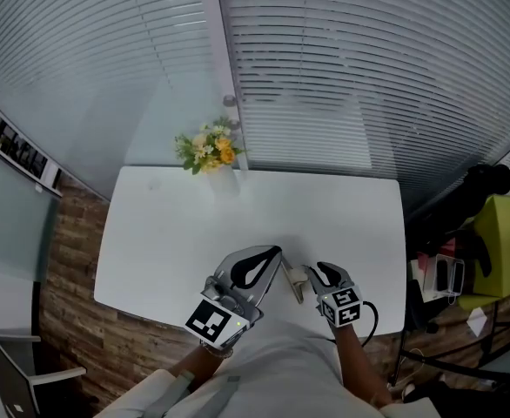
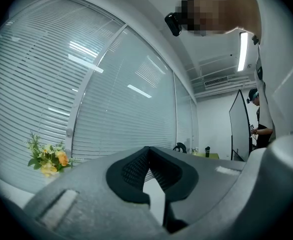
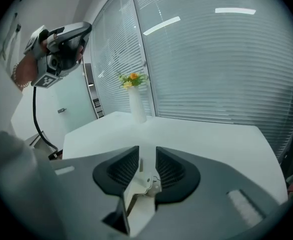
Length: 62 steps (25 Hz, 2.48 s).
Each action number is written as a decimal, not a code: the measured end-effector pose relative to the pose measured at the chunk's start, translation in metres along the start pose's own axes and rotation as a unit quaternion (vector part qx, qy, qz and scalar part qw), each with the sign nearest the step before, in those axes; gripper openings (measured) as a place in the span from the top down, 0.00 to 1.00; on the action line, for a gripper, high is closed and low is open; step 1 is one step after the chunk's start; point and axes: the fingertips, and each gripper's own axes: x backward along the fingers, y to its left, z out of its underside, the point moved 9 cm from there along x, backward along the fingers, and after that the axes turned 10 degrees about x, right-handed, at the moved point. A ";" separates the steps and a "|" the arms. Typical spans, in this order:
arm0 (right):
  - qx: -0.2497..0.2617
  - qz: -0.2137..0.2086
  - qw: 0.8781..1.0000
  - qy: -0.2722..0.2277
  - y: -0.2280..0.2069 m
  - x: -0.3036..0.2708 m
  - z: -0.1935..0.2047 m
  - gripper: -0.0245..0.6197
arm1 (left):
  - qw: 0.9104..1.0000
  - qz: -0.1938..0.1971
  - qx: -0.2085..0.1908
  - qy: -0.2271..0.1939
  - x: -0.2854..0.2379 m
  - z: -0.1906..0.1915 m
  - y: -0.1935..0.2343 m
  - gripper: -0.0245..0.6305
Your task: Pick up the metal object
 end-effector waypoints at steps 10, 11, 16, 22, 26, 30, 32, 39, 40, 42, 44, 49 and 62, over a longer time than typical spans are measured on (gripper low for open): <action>-0.018 -0.019 0.999 0.035 0.001 -0.029 0.033 0.77 | 1.000 -0.002 0.000 0.002 -0.001 0.000 0.003 0.96; -0.023 -0.020 0.999 0.037 0.001 -0.031 0.036 0.77 | 1.000 -0.002 0.000 0.002 -0.001 0.000 0.003 0.96; -0.051 -0.027 0.997 0.042 0.003 -0.040 0.049 0.76 | 1.000 -0.004 0.000 0.003 0.000 0.001 0.006 0.96; -0.057 -0.034 0.997 0.049 0.005 -0.047 0.059 0.76 | 1.000 -0.005 -0.001 0.003 -0.001 0.001 0.008 0.96; -0.058 -0.039 0.996 0.054 0.007 -0.049 0.063 0.76 | 1.000 -0.007 0.001 0.005 0.001 0.001 0.009 0.96; -0.069 -0.041 0.995 0.056 0.007 -0.050 0.069 0.78 | 1.000 -0.009 0.000 0.006 0.002 0.001 0.009 0.96; -0.074 -0.042 0.995 0.056 0.007 -0.051 0.071 0.80 | 1.000 -0.008 0.001 0.006 0.002 0.001 0.010 0.96; -0.087 -0.045 0.994 0.050 0.006 -0.050 0.073 0.84 | 1.000 -0.005 0.000 0.003 0.003 0.001 0.010 0.96; -0.089 -0.045 0.994 0.047 0.006 -0.050 0.073 0.84 | 1.000 -0.005 0.000 0.004 0.003 0.000 0.010 0.96; -0.092 -0.045 0.994 0.039 0.007 -0.048 0.073 0.85 | 1.000 -0.006 0.001 0.006 0.003 0.000 0.010 0.96; -0.095 -0.047 0.994 0.032 0.009 -0.047 0.071 0.86 | 1.000 -0.006 -0.001 0.006 0.004 0.000 0.009 0.96; -0.122 -0.062 0.991 0.009 0.014 -0.043 0.067 0.90 | 1.000 -0.006 0.000 0.006 0.006 0.000 0.006 0.96; -0.136 -0.057 0.989 -0.020 0.020 -0.032 0.057 0.94 | 1.000 -0.008 -0.001 0.006 0.016 0.000 -0.001 0.96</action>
